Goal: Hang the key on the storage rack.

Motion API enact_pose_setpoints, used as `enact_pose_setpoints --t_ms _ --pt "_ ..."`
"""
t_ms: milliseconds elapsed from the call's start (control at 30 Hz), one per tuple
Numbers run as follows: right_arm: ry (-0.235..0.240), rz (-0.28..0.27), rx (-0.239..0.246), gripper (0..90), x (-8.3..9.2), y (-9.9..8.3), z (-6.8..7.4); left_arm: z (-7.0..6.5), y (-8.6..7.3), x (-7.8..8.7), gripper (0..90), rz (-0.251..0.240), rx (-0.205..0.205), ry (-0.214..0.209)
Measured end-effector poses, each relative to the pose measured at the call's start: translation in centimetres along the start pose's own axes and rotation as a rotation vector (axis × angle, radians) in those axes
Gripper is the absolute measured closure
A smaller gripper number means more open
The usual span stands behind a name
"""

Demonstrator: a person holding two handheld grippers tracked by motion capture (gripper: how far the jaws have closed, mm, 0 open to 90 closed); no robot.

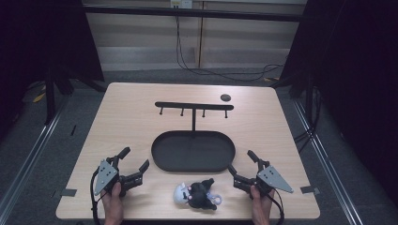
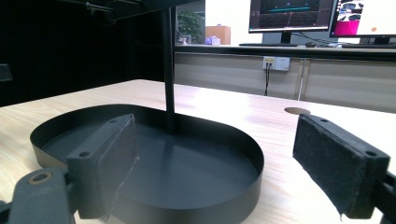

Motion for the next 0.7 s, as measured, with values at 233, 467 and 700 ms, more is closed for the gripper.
enact_pose_setpoints --t_ms 233,467,700 --pt "0.010 0.003 -0.015 13.4 -0.04 0.00 -0.10 0.04 -0.01 0.03 15.5 0.004 -0.004 -0.002" --pt "0.014 0.004 -0.020 13.6 -0.07 0.01 -0.14 0.04 -0.01 0.04 15.5 0.003 -0.004 -0.003" --pt "-0.007 0.037 -0.020 13.5 -0.26 -0.01 -0.16 0.04 0.00 0.03 15.5 0.004 -0.003 -0.005"
Point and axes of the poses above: each handheld gripper's, and its own axes: x roughly backward along the jaws, y roughly out of its top, z roughly to its left, the point moved 4 cm from there along -x, roughly forward along the jaws, and after that the axes turned 9 degrees about y, right-handed, at the moved point
